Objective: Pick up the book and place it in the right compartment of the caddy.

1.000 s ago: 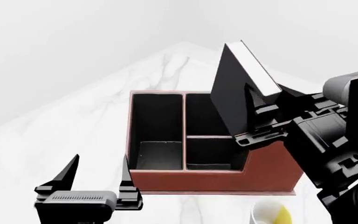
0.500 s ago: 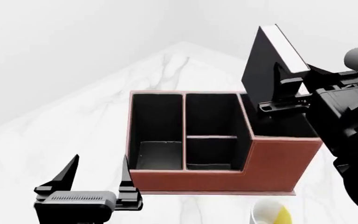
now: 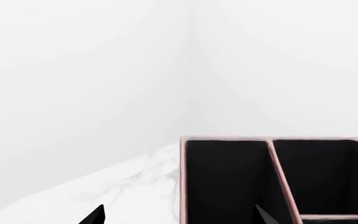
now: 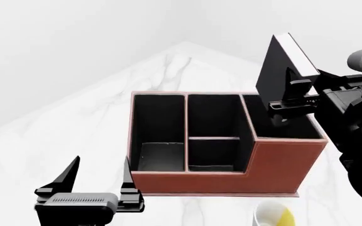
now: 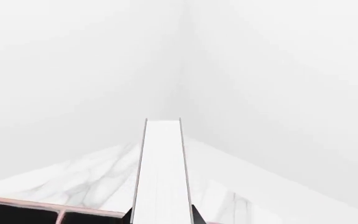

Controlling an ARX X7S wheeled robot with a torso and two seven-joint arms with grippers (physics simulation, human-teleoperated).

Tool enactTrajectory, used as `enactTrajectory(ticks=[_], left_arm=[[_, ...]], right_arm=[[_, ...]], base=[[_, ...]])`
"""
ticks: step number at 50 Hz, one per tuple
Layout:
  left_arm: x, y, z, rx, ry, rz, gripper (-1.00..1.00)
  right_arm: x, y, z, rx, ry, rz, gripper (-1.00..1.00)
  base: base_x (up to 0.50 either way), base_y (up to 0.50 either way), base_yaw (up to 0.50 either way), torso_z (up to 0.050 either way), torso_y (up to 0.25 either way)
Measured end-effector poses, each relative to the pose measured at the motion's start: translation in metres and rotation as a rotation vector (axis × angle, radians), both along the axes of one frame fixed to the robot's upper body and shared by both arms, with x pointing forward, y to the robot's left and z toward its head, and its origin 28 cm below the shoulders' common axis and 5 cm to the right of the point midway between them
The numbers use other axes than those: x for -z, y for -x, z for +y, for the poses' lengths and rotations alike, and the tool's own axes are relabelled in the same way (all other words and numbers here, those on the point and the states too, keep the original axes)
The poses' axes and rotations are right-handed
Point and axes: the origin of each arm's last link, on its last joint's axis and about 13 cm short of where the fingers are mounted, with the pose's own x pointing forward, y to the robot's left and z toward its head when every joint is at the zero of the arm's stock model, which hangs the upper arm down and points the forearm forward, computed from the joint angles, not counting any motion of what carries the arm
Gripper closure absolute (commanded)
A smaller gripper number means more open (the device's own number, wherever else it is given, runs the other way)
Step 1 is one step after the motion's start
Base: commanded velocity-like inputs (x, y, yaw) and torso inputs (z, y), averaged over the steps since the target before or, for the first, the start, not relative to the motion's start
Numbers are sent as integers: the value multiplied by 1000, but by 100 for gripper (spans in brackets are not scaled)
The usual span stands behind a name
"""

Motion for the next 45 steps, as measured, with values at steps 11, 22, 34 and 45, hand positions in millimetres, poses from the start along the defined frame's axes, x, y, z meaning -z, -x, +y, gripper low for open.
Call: enactTrajectory(ticks=[11,22,34,45], left_arm=[[0,0,0,0,0,1,-100],[0,-1,0,1,-1,1,-100],[0,-1,0,2,-1,2,-100],[1,-1,0,2,-1,4,-100]], right_arm=[[5,-7,-4,14,1,24,100],[11,-16,-7,29,1,46,100],[16,-24,-11,48,-1,66,100],[20,-34,-15,66,-5,81,100]], base=[[0,0,0,0,2],[0,0,0,0,1],[0,0,0,1,2],[0,0,0,0,2]])
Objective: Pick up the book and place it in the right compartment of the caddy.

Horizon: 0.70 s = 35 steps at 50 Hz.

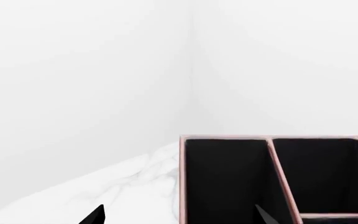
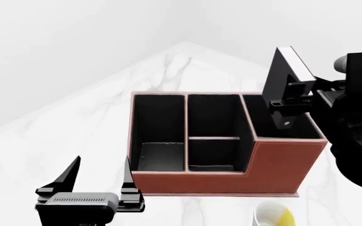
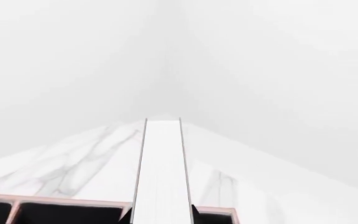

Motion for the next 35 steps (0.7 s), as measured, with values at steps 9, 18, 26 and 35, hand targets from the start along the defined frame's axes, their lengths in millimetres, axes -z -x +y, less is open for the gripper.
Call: enactTrajectory(ticks=[9,18,26,35], left_arm=[[0,0,0,1,0,0,-100],[0,0,0,0,0,2,-100],[0,-1,0,0,0,3,-100],[1,-1,0,-1,0,3,-100]], right_arm=[[3,-9,-3,15,-5,11,100],[7,-18,-3,23,-7,25,100],[11,-25,-4,24,-4,38,100],[16,-29,-4,25,-2,52,100]], base=[[0,0,0,0,1],[0,0,0,1,1],[0,0,0,0,3],[0,0,0,0,1]])
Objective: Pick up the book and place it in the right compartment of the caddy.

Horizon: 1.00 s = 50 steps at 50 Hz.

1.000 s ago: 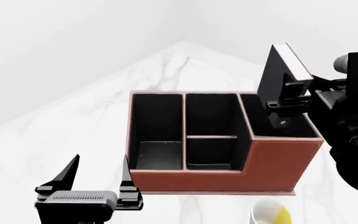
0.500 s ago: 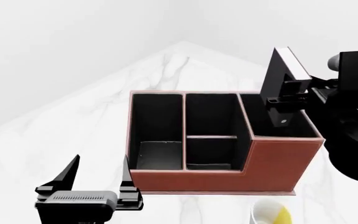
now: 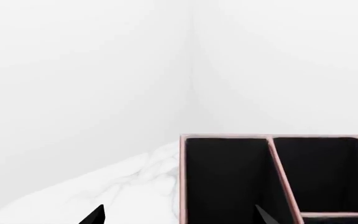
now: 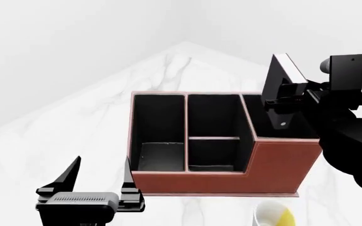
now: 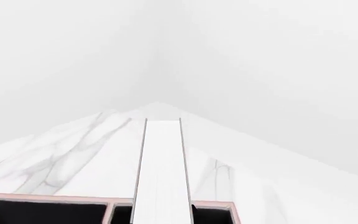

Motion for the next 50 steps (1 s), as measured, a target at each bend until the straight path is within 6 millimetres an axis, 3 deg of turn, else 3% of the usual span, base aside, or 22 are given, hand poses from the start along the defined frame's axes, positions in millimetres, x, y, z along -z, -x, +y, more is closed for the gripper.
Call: enactTrajectory(ticks=[50], left_arm=[[1,0,0,3,-1,3,-100]], right_arm=[[36,-11,-8,29,-22,74,100]], base=[[0,0,0,0,1]])
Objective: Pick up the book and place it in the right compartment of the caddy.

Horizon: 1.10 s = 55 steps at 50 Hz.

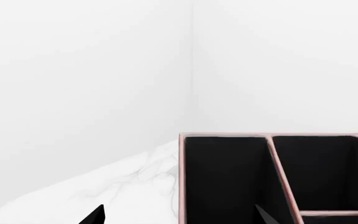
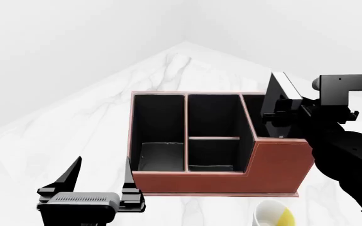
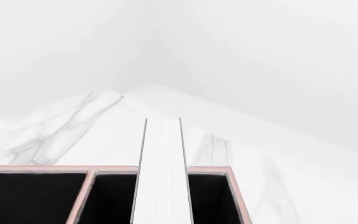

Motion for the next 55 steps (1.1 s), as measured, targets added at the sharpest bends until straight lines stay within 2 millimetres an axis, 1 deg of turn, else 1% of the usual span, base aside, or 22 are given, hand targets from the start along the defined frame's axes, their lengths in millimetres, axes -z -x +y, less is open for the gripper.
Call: enactTrajectory(ticks=[26,55], left_arm=[[1,-1,0,0,-1,3,-100],[1,0,0,-1,-1,4,-100]], right_arm=[[17,-4,-4,14,-6,38,100],[28,-6,-6,21,-12,63,100]], base=[[0,0,0,0,2],[0,0,0,0,2]])
